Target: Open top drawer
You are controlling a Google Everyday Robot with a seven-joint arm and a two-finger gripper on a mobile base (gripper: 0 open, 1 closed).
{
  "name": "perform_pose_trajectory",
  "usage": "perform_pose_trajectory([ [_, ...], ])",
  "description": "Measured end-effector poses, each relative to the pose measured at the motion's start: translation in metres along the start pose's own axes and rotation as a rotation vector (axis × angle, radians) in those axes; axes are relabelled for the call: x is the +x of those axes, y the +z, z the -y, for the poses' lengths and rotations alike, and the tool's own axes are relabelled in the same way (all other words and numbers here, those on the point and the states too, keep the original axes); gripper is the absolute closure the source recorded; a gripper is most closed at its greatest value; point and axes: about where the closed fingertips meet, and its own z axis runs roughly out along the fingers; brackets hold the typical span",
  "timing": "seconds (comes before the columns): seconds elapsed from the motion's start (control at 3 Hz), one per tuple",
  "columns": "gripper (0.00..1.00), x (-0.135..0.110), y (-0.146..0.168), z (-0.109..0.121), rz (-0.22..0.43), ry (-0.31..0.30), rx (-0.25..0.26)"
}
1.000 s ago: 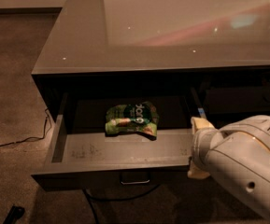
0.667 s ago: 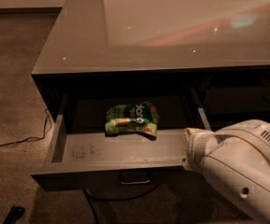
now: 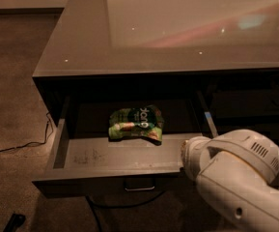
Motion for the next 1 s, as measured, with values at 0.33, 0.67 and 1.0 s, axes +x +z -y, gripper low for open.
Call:
perform_pose_trajectory([
  [0.33,1.00,-0.018,0.001,0.003,-0.010,-0.061,0.031],
  [0.67,1.00,-0.033,0.006,0.007,-0.047,-0.132,0.060],
  [1.0,1.00,-0.040,0.020,0.015,-0.105,-0.179,0.085],
])
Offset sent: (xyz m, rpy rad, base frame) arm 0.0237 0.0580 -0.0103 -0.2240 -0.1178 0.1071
